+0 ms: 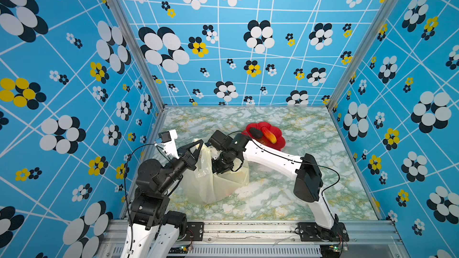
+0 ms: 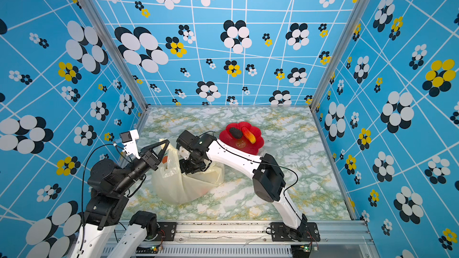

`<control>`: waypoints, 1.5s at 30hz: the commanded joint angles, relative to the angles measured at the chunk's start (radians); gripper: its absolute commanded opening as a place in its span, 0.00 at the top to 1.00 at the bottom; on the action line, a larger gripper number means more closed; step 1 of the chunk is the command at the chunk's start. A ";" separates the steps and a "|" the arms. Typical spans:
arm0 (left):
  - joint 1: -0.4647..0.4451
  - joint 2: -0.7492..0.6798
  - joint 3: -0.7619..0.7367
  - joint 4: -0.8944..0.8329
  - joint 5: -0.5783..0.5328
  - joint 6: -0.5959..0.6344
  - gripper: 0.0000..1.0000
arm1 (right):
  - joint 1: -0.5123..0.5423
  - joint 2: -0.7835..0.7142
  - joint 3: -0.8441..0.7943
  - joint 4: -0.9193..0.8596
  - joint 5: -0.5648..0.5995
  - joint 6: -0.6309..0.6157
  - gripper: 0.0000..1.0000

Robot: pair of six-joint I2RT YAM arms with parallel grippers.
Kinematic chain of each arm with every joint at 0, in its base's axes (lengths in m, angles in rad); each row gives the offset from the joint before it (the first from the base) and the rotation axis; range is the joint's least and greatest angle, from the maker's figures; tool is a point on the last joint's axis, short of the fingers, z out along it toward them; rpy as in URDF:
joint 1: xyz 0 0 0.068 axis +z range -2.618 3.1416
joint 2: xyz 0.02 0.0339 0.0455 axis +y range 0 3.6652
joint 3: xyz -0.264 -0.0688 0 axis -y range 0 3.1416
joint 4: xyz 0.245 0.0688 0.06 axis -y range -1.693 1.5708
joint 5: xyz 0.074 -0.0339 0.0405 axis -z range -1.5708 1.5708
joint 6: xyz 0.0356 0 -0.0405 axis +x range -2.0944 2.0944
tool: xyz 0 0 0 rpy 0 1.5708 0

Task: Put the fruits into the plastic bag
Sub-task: 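Lower the dark fruit into the bag and open the right gripper, then withdraw the right gripper from the bag back over the red plate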

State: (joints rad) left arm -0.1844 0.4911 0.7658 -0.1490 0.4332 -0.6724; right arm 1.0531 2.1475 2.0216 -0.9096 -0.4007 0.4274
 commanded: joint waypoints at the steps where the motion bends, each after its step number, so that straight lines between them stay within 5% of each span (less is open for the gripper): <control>1: 0.003 0.007 -0.009 0.043 0.002 0.004 1.00 | 0.012 0.051 0.040 -0.027 0.007 0.003 0.33; 7: 0.003 0.011 -0.006 0.040 0.000 0.004 1.00 | 0.015 0.043 0.033 -0.023 0.025 -0.004 0.02; 21: 0.003 0.014 -0.002 0.045 -0.012 -0.022 1.00 | 0.016 0.003 0.028 -0.019 0.072 -0.020 0.01; 26: 0.002 -0.004 0.007 0.008 -0.042 -0.039 1.00 | 0.015 -0.097 -0.041 0.022 0.252 -0.035 0.01; 35: 0.002 -0.053 0.007 -0.041 -0.085 -0.041 1.00 | 0.005 -0.281 -0.178 -0.049 0.896 -0.093 0.01; 45: 0.002 -0.041 -0.005 -0.008 -0.082 -0.057 1.00 | -0.037 -0.447 -0.234 0.023 0.879 -0.088 0.01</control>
State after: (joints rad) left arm -0.1844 0.4458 0.7658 -0.1795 0.3649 -0.7193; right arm 1.0283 1.7370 1.7882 -0.8993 0.4564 0.3393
